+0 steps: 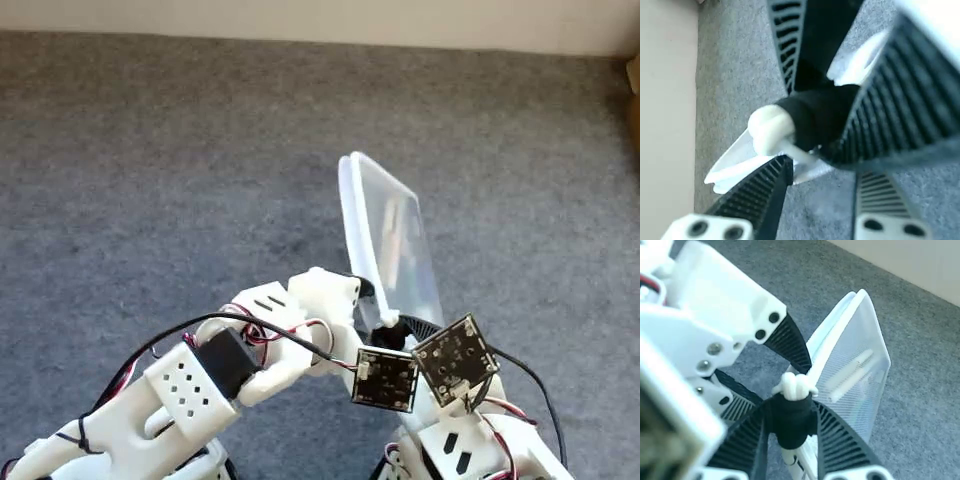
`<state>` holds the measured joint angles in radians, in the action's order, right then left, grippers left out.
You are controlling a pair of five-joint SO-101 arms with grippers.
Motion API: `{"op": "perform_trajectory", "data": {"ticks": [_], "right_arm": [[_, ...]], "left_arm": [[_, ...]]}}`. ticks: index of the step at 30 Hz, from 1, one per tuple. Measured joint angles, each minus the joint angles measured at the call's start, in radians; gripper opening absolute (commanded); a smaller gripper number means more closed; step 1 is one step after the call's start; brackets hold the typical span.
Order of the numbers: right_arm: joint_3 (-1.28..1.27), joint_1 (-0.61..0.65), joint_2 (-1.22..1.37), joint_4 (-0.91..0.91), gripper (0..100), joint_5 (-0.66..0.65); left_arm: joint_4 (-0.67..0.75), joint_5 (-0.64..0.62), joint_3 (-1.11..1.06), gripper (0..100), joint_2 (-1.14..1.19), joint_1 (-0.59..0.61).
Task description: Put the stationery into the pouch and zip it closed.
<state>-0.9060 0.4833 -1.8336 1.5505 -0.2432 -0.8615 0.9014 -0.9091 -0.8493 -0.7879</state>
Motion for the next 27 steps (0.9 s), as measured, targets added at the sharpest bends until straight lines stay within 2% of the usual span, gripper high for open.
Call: {"op": "perform_trajectory", "data": {"ticks": [3, 7, 14, 20, 27], "right_arm": [[0.000, 0.000, 0.000, 0.000, 0.5, 0.000], [0.000, -0.002, -0.002, 0.000, 0.5, 0.000], [0.002, -0.005, -0.003, -0.014, 0.5, 0.000], [0.002, -0.176, -0.003, -0.138, 0.5, 0.000], [0.000, -0.198, -0.002, -0.222, 0.5, 0.000]], "left_arm": [[0.008, 0.000, -0.002, 0, 0.000, 0.000], [0.008, -0.014, -0.002, 1, 0.014, 0.000], [0.008, -0.273, -0.003, 1, 0.002, 0.002], [0.006, -0.537, -0.005, 1, -0.112, 0.091], [-0.046, -0.730, -0.005, 1, -0.247, 0.170]]}}
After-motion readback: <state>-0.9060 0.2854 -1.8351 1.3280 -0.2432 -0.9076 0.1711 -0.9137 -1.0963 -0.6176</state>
